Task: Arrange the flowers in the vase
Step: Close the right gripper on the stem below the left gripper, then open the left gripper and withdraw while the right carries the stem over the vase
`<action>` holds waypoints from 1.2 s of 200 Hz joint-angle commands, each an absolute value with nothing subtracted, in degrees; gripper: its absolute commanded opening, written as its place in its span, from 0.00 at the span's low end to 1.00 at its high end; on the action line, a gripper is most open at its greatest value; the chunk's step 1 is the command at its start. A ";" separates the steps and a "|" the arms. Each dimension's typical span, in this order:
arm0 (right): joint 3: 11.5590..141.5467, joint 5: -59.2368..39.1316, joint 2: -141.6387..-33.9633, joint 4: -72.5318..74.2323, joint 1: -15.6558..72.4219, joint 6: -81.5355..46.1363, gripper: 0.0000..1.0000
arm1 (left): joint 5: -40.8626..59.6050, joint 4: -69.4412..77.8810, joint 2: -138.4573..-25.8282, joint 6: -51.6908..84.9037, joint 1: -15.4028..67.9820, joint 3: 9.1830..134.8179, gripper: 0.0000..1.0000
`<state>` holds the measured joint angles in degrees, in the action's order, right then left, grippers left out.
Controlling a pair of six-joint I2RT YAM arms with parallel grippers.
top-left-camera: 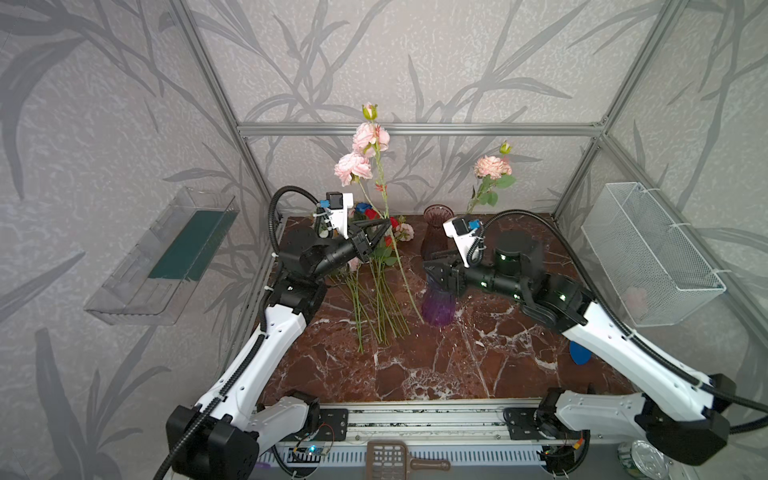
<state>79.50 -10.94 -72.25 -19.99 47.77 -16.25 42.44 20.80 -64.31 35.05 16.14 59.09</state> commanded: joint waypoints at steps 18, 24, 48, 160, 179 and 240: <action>85.34 -14.62 -79.29 -16.84 48.25 -15.82 0.44 | 47.83 26.28 -64.51 38.33 16.70 59.06 0.00; 85.94 -14.76 -80.00 -16.41 48.25 -15.78 0.44 | 47.99 26.43 -64.62 38.45 16.78 59.06 0.00; 88.65 -15.98 -82.77 -15.64 48.24 -15.77 0.43 | 48.25 26.53 -65.02 38.74 16.87 59.15 0.00; 91.96 -15.03 -85.45 -13.01 48.17 -15.72 0.00 | 46.60 25.76 -64.73 38.53 17.23 58.55 0.33; 90.92 -13.42 -83.77 -13.01 48.16 -14.64 0.00 | 41.68 23.68 -63.21 36.71 16.97 57.58 0.63; 86.45 -0.46 -75.06 -12.11 48.08 -7.96 0.00 | 11.50 20.24 -55.21 34.88 14.68 50.34 0.77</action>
